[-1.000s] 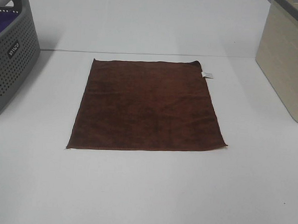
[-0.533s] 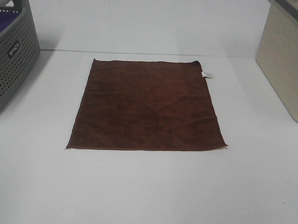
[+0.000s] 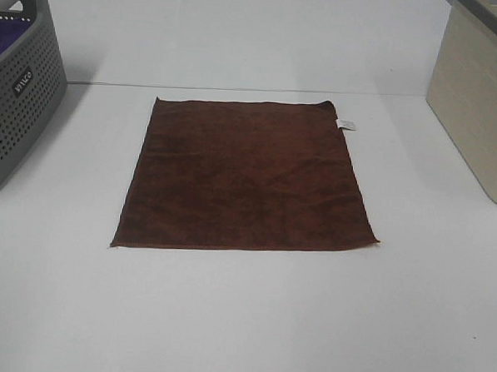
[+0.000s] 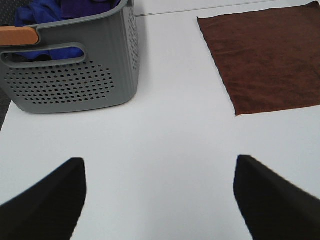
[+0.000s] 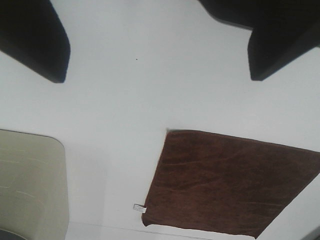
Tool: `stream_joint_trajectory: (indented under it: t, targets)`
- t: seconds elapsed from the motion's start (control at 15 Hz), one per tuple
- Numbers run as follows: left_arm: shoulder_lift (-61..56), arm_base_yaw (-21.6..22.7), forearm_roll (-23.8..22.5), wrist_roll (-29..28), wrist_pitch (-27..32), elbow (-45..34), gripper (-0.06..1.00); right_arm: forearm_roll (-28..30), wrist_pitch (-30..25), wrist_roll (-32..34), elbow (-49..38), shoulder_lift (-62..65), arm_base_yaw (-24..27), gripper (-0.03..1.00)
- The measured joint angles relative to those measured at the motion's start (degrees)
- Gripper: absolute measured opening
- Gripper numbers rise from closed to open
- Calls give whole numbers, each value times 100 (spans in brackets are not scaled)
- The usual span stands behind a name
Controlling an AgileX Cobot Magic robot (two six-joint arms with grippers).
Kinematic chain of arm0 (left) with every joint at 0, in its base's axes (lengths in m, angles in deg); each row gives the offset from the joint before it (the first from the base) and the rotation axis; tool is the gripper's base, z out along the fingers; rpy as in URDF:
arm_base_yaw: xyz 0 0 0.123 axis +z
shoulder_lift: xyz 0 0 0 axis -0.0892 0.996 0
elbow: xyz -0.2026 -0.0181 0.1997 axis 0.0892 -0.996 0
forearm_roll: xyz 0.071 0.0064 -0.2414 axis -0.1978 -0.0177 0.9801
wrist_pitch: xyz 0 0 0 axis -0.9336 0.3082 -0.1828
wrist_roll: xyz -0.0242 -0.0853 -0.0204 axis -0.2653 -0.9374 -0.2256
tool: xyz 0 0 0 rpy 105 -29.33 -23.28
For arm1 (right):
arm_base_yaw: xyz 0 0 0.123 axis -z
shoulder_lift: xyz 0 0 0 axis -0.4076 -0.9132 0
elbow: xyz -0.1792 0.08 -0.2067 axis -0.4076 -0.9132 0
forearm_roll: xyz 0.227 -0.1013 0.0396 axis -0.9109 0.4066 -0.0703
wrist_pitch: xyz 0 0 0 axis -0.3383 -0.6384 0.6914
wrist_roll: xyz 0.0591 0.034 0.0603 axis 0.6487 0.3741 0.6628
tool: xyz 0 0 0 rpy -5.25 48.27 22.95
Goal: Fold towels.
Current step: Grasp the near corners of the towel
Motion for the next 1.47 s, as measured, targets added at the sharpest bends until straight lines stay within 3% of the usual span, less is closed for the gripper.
stream_joint_trajectory:
  t: [1.47]
  targets:
    - [0, 0, 0, 0, 0, 0, 75, 0, 0, 0, 0, 0, 0, 92]
